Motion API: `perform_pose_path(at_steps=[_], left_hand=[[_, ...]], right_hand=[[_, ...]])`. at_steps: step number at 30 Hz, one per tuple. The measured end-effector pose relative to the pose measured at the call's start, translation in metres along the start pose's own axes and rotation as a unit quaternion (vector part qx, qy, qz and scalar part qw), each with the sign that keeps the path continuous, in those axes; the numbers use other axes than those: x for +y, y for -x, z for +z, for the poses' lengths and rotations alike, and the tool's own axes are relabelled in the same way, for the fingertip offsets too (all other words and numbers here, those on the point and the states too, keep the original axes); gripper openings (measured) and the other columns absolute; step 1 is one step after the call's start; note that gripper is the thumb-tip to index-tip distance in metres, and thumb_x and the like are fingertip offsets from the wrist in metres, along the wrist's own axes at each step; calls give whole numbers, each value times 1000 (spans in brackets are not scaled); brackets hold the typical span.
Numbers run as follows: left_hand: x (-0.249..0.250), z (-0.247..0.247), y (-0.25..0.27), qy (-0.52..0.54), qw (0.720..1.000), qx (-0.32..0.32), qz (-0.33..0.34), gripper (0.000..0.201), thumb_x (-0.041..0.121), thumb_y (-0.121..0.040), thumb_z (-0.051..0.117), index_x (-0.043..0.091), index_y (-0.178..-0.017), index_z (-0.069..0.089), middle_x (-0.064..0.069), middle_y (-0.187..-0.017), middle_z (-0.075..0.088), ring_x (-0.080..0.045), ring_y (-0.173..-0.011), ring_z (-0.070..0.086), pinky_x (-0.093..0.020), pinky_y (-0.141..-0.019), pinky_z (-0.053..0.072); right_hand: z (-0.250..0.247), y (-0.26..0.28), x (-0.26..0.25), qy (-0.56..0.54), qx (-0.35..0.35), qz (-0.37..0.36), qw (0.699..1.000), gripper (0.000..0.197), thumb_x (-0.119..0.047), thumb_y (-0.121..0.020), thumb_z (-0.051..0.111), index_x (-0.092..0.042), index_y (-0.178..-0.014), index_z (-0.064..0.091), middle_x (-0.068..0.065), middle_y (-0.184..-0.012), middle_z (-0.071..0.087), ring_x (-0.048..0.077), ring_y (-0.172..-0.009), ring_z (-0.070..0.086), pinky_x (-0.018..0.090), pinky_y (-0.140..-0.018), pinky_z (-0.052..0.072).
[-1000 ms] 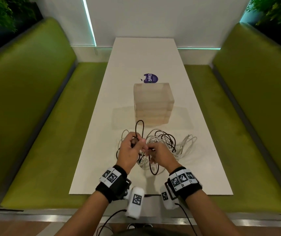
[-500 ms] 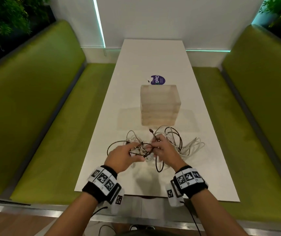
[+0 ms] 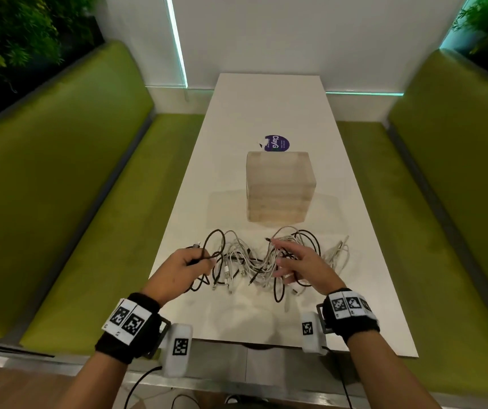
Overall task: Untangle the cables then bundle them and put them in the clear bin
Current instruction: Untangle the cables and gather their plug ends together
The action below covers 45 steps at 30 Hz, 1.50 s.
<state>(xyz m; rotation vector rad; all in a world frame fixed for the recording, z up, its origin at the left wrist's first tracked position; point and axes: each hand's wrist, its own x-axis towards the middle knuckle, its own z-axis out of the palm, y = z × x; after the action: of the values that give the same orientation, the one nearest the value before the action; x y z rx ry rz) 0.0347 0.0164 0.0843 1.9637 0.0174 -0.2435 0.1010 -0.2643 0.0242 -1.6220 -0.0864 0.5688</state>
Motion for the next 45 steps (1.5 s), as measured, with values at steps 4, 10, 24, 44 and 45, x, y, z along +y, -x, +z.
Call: perform_pose_path(at_steps=[4, 10, 24, 44, 45], left_hand=[[-14, -7, 13, -2, 1000, 14, -18, 35, 52, -70, 58, 18, -62, 59, 1, -66, 49, -14, -69, 45, -31, -69, 33], [-19, 20, 25, -31, 997, -68, -17, 29, 16, -90, 62, 19, -62, 57, 9, -60, 46, -4, -56, 40, -19, -55, 33], [9, 64, 30, -76, 949, -302, 38, 27, 28, -82, 73, 27, -107, 65, 15, -99, 66, -1, -92, 62, -19, -80, 50], [-8, 42, 29, 118, 983, 107, 90, 25, 21, -102, 40, 21, -110, 64, -2, -65, 49, -8, -61, 44, -16, -59, 39], [-8, 42, 30, 127, 983, 111, 79, 26, 23, -102, 38, 21, -111, 64, -2, -61, 44, -9, -56, 39, -18, -54, 36]], right_hand=[[-13, 19, -16, 47, -46, 37, 997, 46, -50, -89, 49, -40, -134, 49, -14, -132, 54, 20, -114, 61, 31, -85, 55], [-14, 37, -17, 229, 135, -57, 962, 29, -2, -93, 52, -20, -106, 71, -1, -77, 70, 0, -61, 62, 13, -55, 44], [52, 77, -2, 100, -190, -52, 975, 38, -18, -95, 56, -27, -132, 52, -3, -109, 68, 16, -82, 68, 22, -71, 51], [72, 87, 58, 398, -309, 40, 863, 49, -45, -93, 53, -37, -139, 43, -3, -142, 49, 16, -124, 47, 30, -104, 37], [70, 86, 57, 403, -300, 31, 864, 44, -41, -95, 52, -34, -138, 47, -3, -139, 52, 15, -123, 49, 28, -103, 36]])
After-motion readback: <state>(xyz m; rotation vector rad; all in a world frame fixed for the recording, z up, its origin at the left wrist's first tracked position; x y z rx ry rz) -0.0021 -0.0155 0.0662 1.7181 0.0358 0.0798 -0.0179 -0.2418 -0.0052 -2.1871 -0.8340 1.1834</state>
